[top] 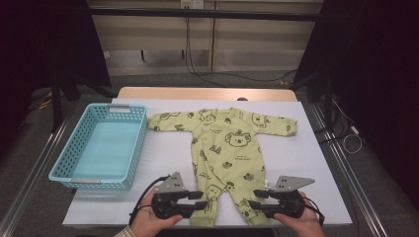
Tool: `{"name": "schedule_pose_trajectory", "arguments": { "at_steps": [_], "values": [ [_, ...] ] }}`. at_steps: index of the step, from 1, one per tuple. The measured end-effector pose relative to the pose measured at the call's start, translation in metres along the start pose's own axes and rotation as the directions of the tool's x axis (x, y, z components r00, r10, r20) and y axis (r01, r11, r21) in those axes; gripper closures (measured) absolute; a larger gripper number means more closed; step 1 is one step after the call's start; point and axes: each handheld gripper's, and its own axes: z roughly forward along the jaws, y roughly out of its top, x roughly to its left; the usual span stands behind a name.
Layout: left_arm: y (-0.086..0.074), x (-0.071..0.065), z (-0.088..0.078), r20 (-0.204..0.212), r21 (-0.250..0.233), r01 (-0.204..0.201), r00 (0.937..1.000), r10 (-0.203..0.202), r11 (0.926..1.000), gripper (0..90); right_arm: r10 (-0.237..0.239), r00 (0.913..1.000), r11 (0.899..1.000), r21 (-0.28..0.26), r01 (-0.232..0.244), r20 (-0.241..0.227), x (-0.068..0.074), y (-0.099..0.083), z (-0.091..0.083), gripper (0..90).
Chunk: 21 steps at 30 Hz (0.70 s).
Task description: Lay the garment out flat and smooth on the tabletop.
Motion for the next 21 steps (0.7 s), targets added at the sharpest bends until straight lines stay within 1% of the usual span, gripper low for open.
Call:
{"name": "schedule_pose_trajectory", "arguments": {
  "at_steps": [1,2,3,4,5,6,7,8,9,10,11,12,13,14,15,16,17,18,19,20,21],
  "values": [
    [-0.003,0.005,-0.001,-0.041,0.026,0.0,0.9992,0.001,0.9997,70.2,-0.004,1.0,1.0,-0.003,0.004,0.002,0.0,0.0,0.0,55.9],
    [-0.006,0.01,0.001,-0.068,0.066,0.006,0.9977,-0.001,0.9978,72.1,-0.003,1.0,1.0,-0.004,0.003,0.004,-0.001,0.0,0.0,55.8],
    [-0.01,0.015,0.006,-0.088,0.089,0.021,0.996,-0.013,0.9958,73.2,-0.003,1.0,1.0,-0.003,0.003,0.005,-0.001,0.0,0.0,55.7],
    [-0.012,0.017,0.01,-0.108,0.122,0.021,0.9942,-0.007,0.9923,73.9,0.002,1.0,1.0,-0.001,-0.002,0.003,-0.001,0.0,0.0,55.4],
    [-0.013,0.018,0.016,-0.109,0.152,0.016,0.994,0.0,0.9882,73.8,0.004,1.0,1.0,0.0,-0.004,0.003,-0.001,0.0,0.0,55.1],
    [-0.014,0.018,0.022,-0.119,0.157,0.01,0.9929,0.008,0.9876,73.6,0.003,1.0,1.0,-0.001,-0.003,0.005,-0.001,0.0,0.001,55.0],
    [-0.013,0.018,0.027,-0.09,0.134,0.021,0.9959,-0.009,0.9908,71.7,0.002,1.0,1.0,-0.003,-0.002,0.005,-0.001,0.0,0.001,54.8],
    [-0.009,0.015,0.029,-0.099,0.145,0.017,0.9951,-0.002,0.9893,68.1,-0.002,1.0,1.0,-0.001,0.002,0.007,-0.001,0.0,0.001,54.7],
    [-0.007,0.012,0.032,-0.093,0.151,0.004,0.9957,0.01,0.9885,66.1,0.001,1.0,1.0,0.002,-0.001,0.009,-0.001,0.0,0.001,54.6],
    [-0.004,0.007,0.037,-0.086,0.161,-0.025,0.9955,0.039,0.9866,65.4,0.002,1.0,1.0,0.002,-0.002,0.008,-0.001,0.0,0.0,54.2],
    [-0.005,0.005,0.041,-0.104,0.148,-0.031,0.9934,0.047,0.9885,65.5,0.002,1.0,1.0,-0.002,-0.002,0.007,-0.001,0.0,0.0,54.0],
    [-0.005,0.005,0.043,-0.072,0.135,-0.04,0.9961,0.05,0.99,65.1,0.001,0.9999,1.0,-0.003,-0.001,0.011,-0.002,0.0,0.0,53.9],
    [-0.003,0.003,0.043,-0.101,0.159,-0.04,0.9933,0.056,0.9864,64.1,0.003,0.9999,1.0,-0.001,-0.003,0.011,-0.002,0.0,0.0,53.9],
    [-0.001,0.002,0.044,-0.1,0.172,-0.043,0.9931,0.061,0.9842,62.5,0.0,0.9999,1.0,-0.003,0.0,0.012,-0.002,-0.001,0.0,53.9],
    [-0.002,0.002,0.047,-0.107,0.149,-0.041,0.9926,0.057,0.9881,61.2,0.003,0.9999,1.0,-0.001,-0.003,0.01,-0.001,-0.001,0.0,53.7],
    [-0.001,0.002,0.048,-0.105,0.156,-0.053,0.992,0.07,0.9863,60.4,0.004,0.9999,1.0,-0.001,-0.003,0.012,-0.001,-0.001,0.0,53.6],
    [0.0,0.001,0.05,-0.102,0.155,-0.052,0.9924,0.069,0.9865,60.2,0.002,0.9999,1.0,0.0,-0.002,0.01,-0.001,-0.001,0.0,53.6],
    [-0.001,0.003,0.053,-0.073,0.142,-0.073,0.9938,0.084,0.9872,60.0,0.001,0.9999,1.0,0.002,-0.001,0.012,-0.001,0.0,0.0,53.5],
    [0.0,0.001,0.053,-0.104,0.163,-0.076,0.9902,0.094,0.9837,59.5,0.003,0.9999,1.0,0.004,-0.003,0.014,-0.001,0.0,0.001,53.4],
    [0.0,0.0,0.054,-0.109,0.165,-0.092,0.9878,0.111,0.982,59.0,0.004,0.9999,1.0,0.003,-0.004,0.011,-0.001,0.0,0.001,53.4],
    [0.0,-0.002,0.056,-0.102,0.152,-0.093,0.9887,0.11,0.9839,59.0,0.003,0.9999,1.0,0.004,-0.003,0.011,-0.001,0.0,0.001,53.2]
  ]
}}
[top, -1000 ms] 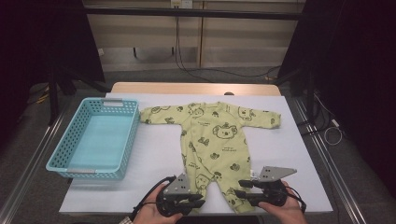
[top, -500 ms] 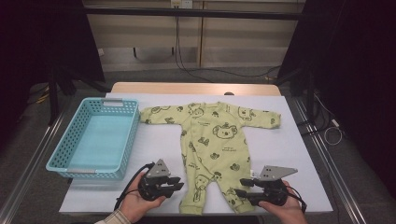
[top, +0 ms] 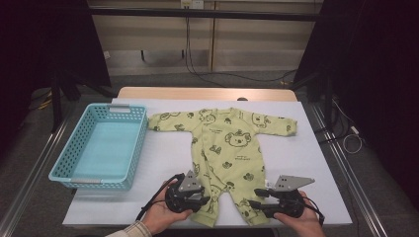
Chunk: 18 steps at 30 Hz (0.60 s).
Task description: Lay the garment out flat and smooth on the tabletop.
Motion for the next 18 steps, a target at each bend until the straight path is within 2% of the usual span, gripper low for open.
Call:
{"name": "schedule_pose_trajectory", "arguments": {
  "at_steps": [1,2,7,10,12,14,16,18],
  "values": [
    [0.001,-0.001,0.0,-0.01,0.022,-0.017,0.9998,0.018,0.9996,59.2,0.001,1.0,1.0,0.001,-0.001,0.001,0.0,0.0,0.0,53.0],
    [0.0,-0.003,0.002,-0.016,0.0,-0.016,0.9997,0.016,0.9999,59.5,0.004,1.0,1.0,0.002,-0.004,0.001,0.0,0.0,0.0,53.0],
    [0.002,0.0,0.004,0.009,0.035,-0.071,0.9975,0.071,0.9969,67.8,0.001,1.0,1.0,0.002,-0.001,0.001,0.0,0.0,0.0,52.8],
    [0.001,0.004,0.006,0.018,0.013,-0.044,0.9989,0.044,0.9989,73.4,-0.001,1.0,1.0,0.001,0.001,0.001,0.0,-0.001,0.0,52.6],
    [0.001,0.007,0.006,0.013,0.024,-0.042,0.999,0.042,0.9988,79.5,-0.002,1.0,1.0,0.002,0.002,0.003,0.0,-0.001,0.0,52.6],
    [0.001,0.007,0.007,0.018,0.007,-0.016,0.9997,0.016,0.9999,84.6,0.001,1.0,1.0,0.003,-0.001,0.002,0.0,-0.001,0.001,52.6],
    [0.001,0.007,0.006,0.002,0.023,-0.026,0.9997,0.026,0.9994,86.9,0.001,1.0,1.0,0.003,-0.001,0.003,0.0,-0.001,0.001,52.6],
    [0.002,0.009,0.004,0.008,0.035,-0.014,0.9999,0.014,0.9993,87.9,-0.002,1.0,1.0,0.002,0.002,0.008,0.0,-0.001,0.0,52.6]
  ]
}}
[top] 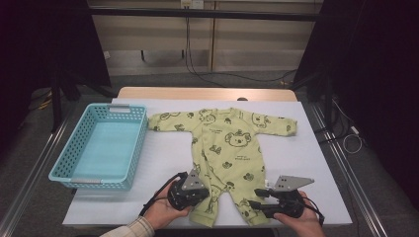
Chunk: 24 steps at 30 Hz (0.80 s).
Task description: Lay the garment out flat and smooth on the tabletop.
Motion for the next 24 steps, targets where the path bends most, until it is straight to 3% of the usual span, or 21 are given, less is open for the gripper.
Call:
{"name": "schedule_pose_trajectory", "arguments": {
  "at_steps": [3,5,7,9,12,15,17,21,24],
  "values": [
    [-0.002,0.0,-0.005,-0.022,0.002,0.019,0.9996,-0.019,0.9998,88.4,0.004,1.0,1.0,-0.005,-0.004,0.003,0.0,0.0,-0.002,52.6],
    [-0.004,0.001,-0.01,-0.011,0.006,0.027,0.9996,-0.027,0.9996,88.5,0.007,0.9999,1.0,-0.009,-0.007,0.008,-0.001,0.0,-0.003,52.6],
    [-0.006,0.005,-0.018,-0.038,-0.001,0.03,0.9988,-0.03,0.9995,88.5,0.011,0.9999,1.0,-0.009,-0.011,0.011,-0.001,0.0,-0.003,52.5],
    [-0.01,0.008,-0.026,-0.048,-0.019,0.069,0.9964,-0.069,0.9975,88.4,0.013,0.9998,1.0,-0.007,-0.013,0.015,-0.002,-0.001,-0.003,52.2],
    [-0.017,0.013,-0.037,-0.06,-0.001,0.086,0.9945,-0.086,0.9963,88.4,0.015,0.9995,1.0,-0.012,-0.014,0.027,-0.002,-0.001,-0.004,51.1],
    [-0.022,0.014,-0.038,-0.053,-0.006,0.104,0.9931,-0.104,0.9945,88.3,0.009,0.9986,1.0,-0.011,-0.008,0.052,-0.004,-0.001,-0.004,50.5],
    [-0.023,0.013,-0.037,-0.059,0.002,0.086,0.9946,-0.086,0.9963,88.2,0.012,0.9983,1.0,-0.004,-0.011,0.057,-0.005,-0.002,-0.004,50.5],
    [-0.023,0.012,-0.037,-0.041,0.016,0.089,0.9953,-0.088,0.9959,88.1,-0.036,0.9932,0.998,0.048,0.03,0.111,-0.006,-0.006,-0.003,50.8],
    [-0.024,0.01,-0.035,-0.043,-0.005,0.101,0.994,-0.101,0.9949,88.0,-0.022,0.9915,0.998,0.065,0.014,0.128,-0.013,-0.01,-0.002,50.6]
  ]
}}
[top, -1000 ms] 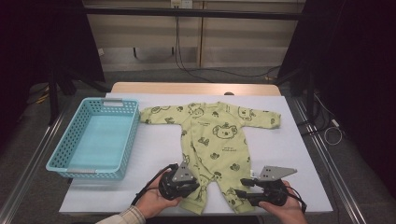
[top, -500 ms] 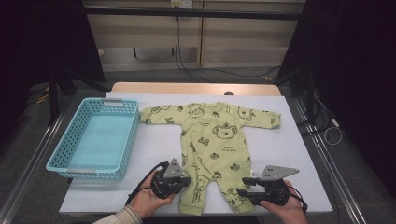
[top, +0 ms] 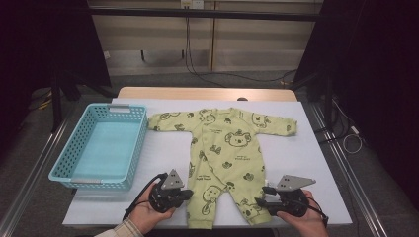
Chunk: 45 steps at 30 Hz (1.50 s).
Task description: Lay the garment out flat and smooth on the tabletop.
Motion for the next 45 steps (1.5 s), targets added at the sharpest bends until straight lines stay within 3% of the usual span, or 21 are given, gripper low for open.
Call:
{"name": "schedule_pose_trajectory", "arguments": {
  "at_steps": [2,3,4,5,9,10,11,14,15,17,19,21,25,27,34,38,41,45],
  "values": [
    [-0.001,0.001,0.0,0.003,0.009,-0.004,1.0,0.004,0.9999,87.8,0.004,0.9999,1.0,0.021,-0.005,0.014,-0.002,-0.002,0.001,50.1],
    [-0.002,0.002,0.002,0.031,-0.006,0.003,0.9995,-0.003,1.0,87.7,-0.001,0.9999,1.0,0.025,0.001,0.012,-0.002,-0.003,0.002,50.2],
    [-0.002,0.002,0.0,0.01,0.018,0.007,0.9999,-0.007,0.9998,87.6,-0.005,0.9999,0.999,0.045,0.005,0.01,0.0,-0.003,0.004,51.7],
    [-0.003,0.002,0.002,0.005,0.006,0.008,1.0,-0.008,1.0,87.5,-0.009,0.9999,0.998,0.064,0.008,0.009,0.0,-0.003,0.005,53.6],
    [-0.002,0.003,0.0,0.009,0.005,-0.001,1.0,0.001,1.0,87.0,-0.028,0.9988,0.997,0.069,0.031,-0.042,0.005,-0.002,0.005,81.5],
    [-0.002,0.004,0.0,0.011,0.005,0.002,0.9999,-0.002,1.0,87.0,-0.037,0.9978,0.996,0.073,0.04,-0.055,0.007,-0.002,0.005,84.7],
    [-0.003,0.003,0.001,0.016,-0.002,0.018,0.9997,-0.018,0.9998,87.0,-0.045,0.9977,0.996,0.076,0.049,-0.05,0.008,-0.001,0.004,86.0],
    [-0.003,0.005,0.0,0.014,-0.004,0.006,0.9999,-0.006,1.0,86.8,-0.053,0.9941,0.997,0.054,0.059,-0.095,0.011,0.0,0.003,86.7],
    [-0.003,0.006,-0.002,0.01,-0.001,0.012,0.9999,-0.012,0.9999,86.7,-0.059,0.9942,0.996,0.057,0.064,-0.09,0.013,0.0,0.003,86.7],
    [-0.003,0.007,-0.002,0.018,-0.031,0.022,0.9996,-0.021,0.9993,86.5,-0.056,0.9926,0.997,0.043,0.061,-0.107,0.015,0.001,0.002,86.5],
    [-0.003,0.008,-0.005,0.039,-0.039,0.052,0.998,-0.051,0.9979,84.0,-0.049,0.9942,0.998,0.021,0.051,-0.096,0.014,0.001,0.001,81.2],
    [-0.001,0.01,-0.008,0.033,-0.051,0.038,0.9988,-0.036,0.998,80.4,-0.017,0.9966,1.0,-0.001,0.017,-0.08,0.011,0.001,-0.001,71.6],
    [0.0,0.013,-0.011,0.003,-0.088,0.039,0.9992,-0.039,0.9953,65.8,0.01,0.9995,0.999,-0.033,-0.011,-0.03,0.006,0.001,-0.002,53.5],
    [0.001,0.015,-0.012,-0.016,-0.109,0.052,0.9984,-0.054,0.9927,58.3,0.015,0.9998,0.998,-0.06,-0.016,-0.012,0.005,0.002,-0.003,49.4],
    [0.003,0.019,-0.017,-0.075,-0.182,0.052,0.9949,-0.067,0.9819,31.7,0.088,0.9952,0.981,-0.179,-0.078,0.044,0.001,0.004,-0.01,32.5],
    [0.005,0.02,-0.022,-0.138,-0.219,0.037,0.9881,-0.069,0.975,15.1,0.117,0.9902,0.97,-0.224,-0.098,0.076,-0.002,0.003,-0.014,22.0],
    [0.005,0.023,-0.025,-0.175,-0.254,0.026,0.9819,-0.072,0.9669,9.0,0.143,0.9858,0.963,-0.243,-0.118,0.087,-0.004,0.003,-0.016,17.5],
    [0.005,0.027,-0.028,-0.167,-0.29,0.029,0.9826,-0.081,0.9566,4.4,0.15,0.9826,0.958,-0.264,-0.116,0.11,-0.005,0.002,-0.019,11.8]
  ]
}}
